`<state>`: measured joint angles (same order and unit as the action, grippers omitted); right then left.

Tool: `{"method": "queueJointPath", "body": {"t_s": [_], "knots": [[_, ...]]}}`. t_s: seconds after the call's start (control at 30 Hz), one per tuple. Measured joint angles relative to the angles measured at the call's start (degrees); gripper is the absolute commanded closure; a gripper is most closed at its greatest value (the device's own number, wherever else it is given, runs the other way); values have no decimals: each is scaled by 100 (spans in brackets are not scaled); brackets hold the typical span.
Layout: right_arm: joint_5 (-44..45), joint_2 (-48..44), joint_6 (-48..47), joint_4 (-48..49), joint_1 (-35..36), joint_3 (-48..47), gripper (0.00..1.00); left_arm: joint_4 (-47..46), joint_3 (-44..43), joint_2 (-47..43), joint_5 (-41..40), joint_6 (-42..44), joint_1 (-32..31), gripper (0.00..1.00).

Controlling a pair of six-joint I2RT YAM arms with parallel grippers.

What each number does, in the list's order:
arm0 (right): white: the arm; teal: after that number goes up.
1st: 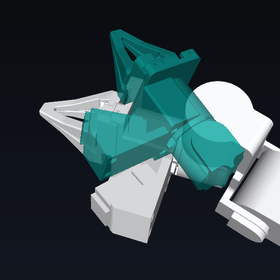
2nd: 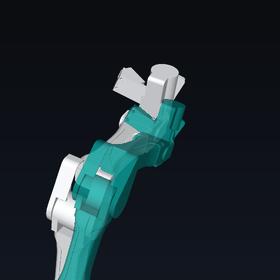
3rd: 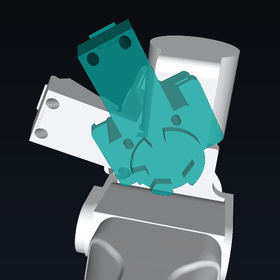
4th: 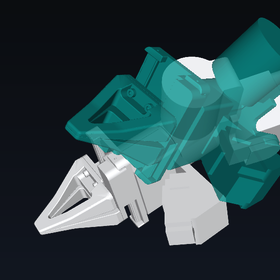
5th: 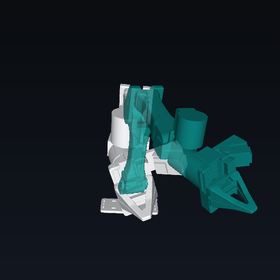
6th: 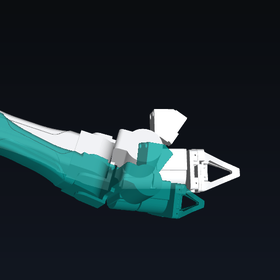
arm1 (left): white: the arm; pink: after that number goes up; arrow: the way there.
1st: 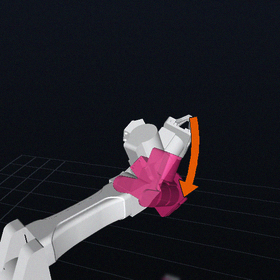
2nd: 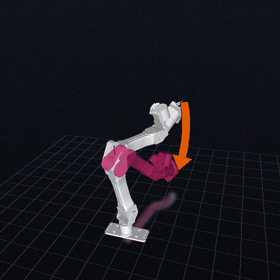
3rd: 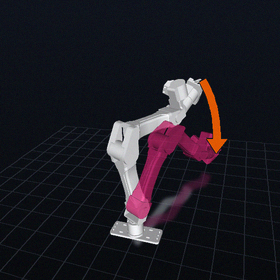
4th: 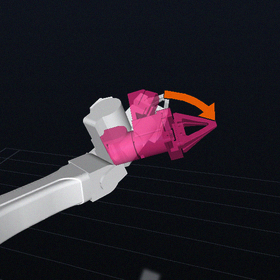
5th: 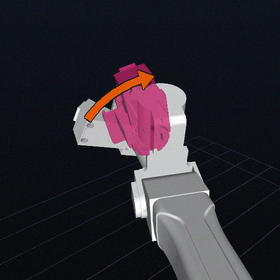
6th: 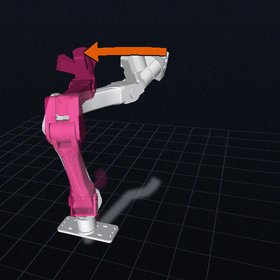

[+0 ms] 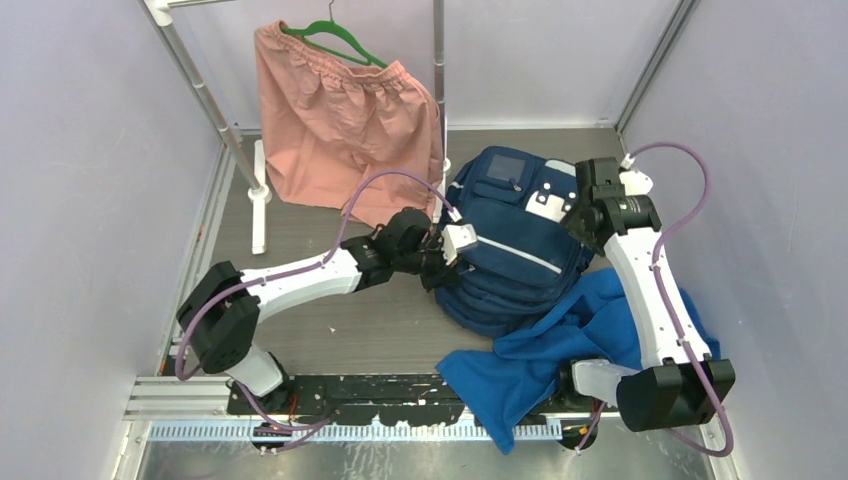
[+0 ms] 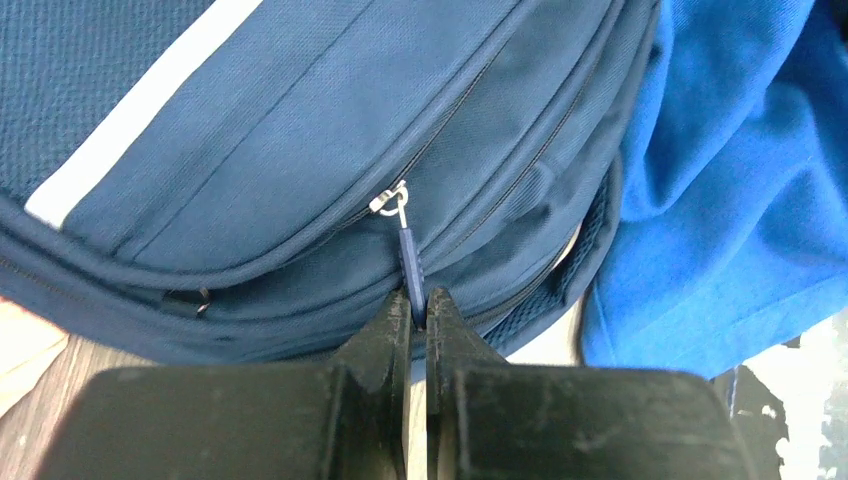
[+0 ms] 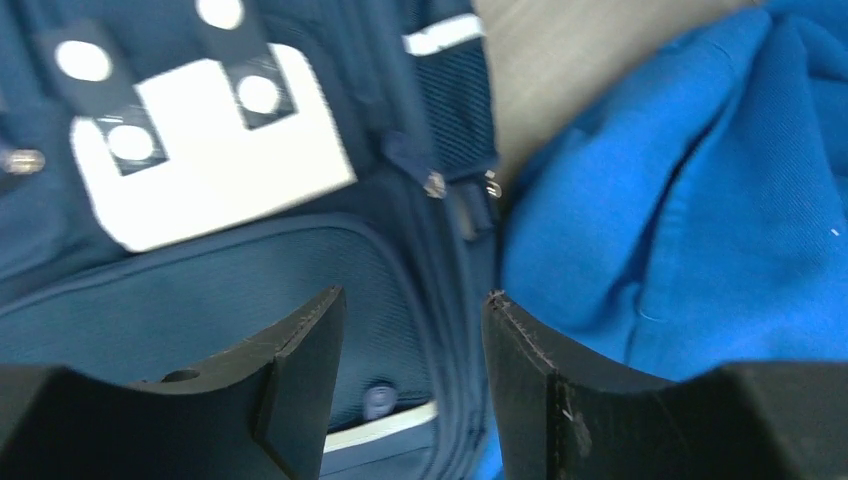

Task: Pack the student bag
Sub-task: Zip the student bag at the center of the board.

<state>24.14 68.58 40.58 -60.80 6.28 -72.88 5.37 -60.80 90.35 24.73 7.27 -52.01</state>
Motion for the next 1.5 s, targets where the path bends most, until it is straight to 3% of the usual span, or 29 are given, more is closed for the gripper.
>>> {"method": "queueJointPath", "body": {"t_s": [0.27,0.43,0.5,0.67,0.77,0.87,1.1,1.27,1.37,1.5], "knots": [[-350,-496,11,-111,-660,999,45,-570,-358,431,-109,-857,-603,100],[-1388,-911,96,459,-791,1873,67,-1032,-1097,1346,111,-1364,-1095,100],[-1838,-970,275,898,-826,2267,70,-1128,-1589,1853,236,-1624,-1283,100],[-2332,-802,328,1276,-756,2518,59,-1333,-2031,2398,496,-2389,-1421,55],[-2675,-785,245,1211,-516,2288,56,-1600,-1926,2173,494,-2498,-1593,38],[-2621,-798,61,1051,-400,1956,55,-1694,-1447,1475,188,-2481,-1720,2],[-1794,-1117,-308,728,-393,1349,55,-1622,-960,101,-498,-3482,-1447,0],[-1504,-1526,-542,520,-245,1340,55,-1707,-463,-153,-291,-4809,-511,0],[-1255,-1814,-837,476,358,1290,54,-1991,216,-131,-271,-5740,50,0],[-1172,-2035,-1034,457,839,1150,53,-1633,289,-9,-549,-6231,142,0]]}}
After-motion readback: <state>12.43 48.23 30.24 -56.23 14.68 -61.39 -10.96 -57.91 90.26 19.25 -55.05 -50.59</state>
